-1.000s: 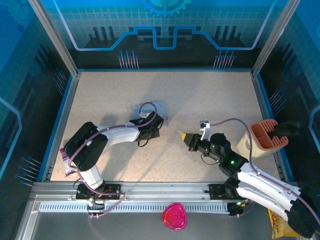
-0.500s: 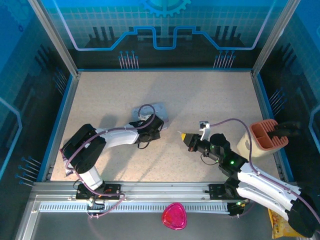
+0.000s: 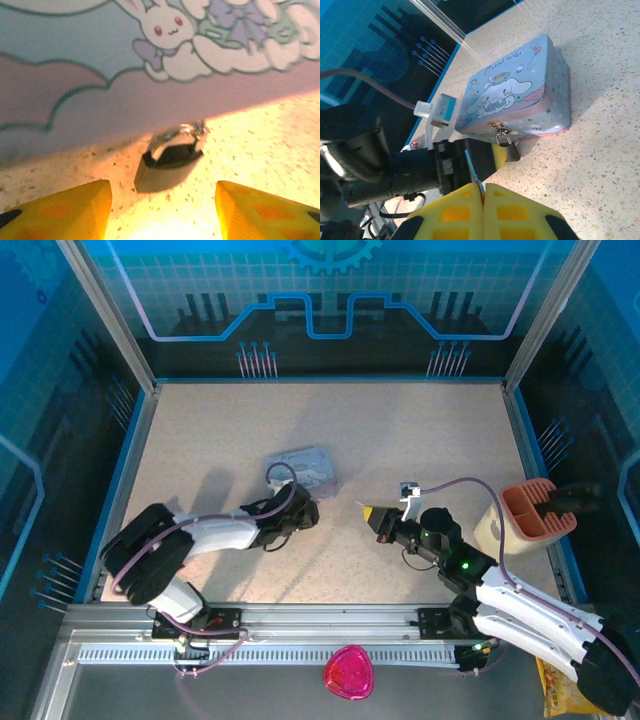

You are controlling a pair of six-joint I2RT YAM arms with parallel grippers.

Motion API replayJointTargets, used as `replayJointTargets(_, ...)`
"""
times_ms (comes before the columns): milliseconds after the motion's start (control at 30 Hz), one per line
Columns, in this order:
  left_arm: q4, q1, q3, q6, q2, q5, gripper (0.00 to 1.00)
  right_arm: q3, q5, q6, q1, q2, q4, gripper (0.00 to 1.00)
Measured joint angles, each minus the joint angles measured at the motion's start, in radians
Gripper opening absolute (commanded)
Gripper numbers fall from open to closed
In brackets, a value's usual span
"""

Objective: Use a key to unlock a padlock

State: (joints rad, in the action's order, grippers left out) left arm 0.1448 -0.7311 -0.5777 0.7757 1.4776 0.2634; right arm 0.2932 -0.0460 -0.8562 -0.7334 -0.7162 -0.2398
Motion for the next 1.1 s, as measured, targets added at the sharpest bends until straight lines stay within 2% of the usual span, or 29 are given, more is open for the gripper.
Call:
replayJointTargets(133,0.150,0.016,0.104,-0.078,-0.080,-0.051,0.63,0.000,0.000,0.000,0.000,0.000,-0.001,0.00)
replayJointTargets(300,0.301,0.070,0.169,-0.155,-0.080,-0.158,0.61,-0.001,0.000,0.000,-0.004,-0.001,-0.001,0.00)
replayJointTargets(467,0.369,0.087,0.168,-0.201,-0.027,-0.206,0.59,-0.001,-0.003,0.000,-0.014,-0.002,0.000,0.00)
replayJointTargets(700,0.381,0.100,0.146,-0.211,0.066,-0.213,0.59,-0.001,-0.011,0.000,-0.021,0.019,0.005,0.00)
replayJointTargets(1100,0.425,0.106,0.082,-0.201,0.164,-0.208,0.39,-0.001,-0.026,0.000,-0.027,0.026,0.011,0.00)
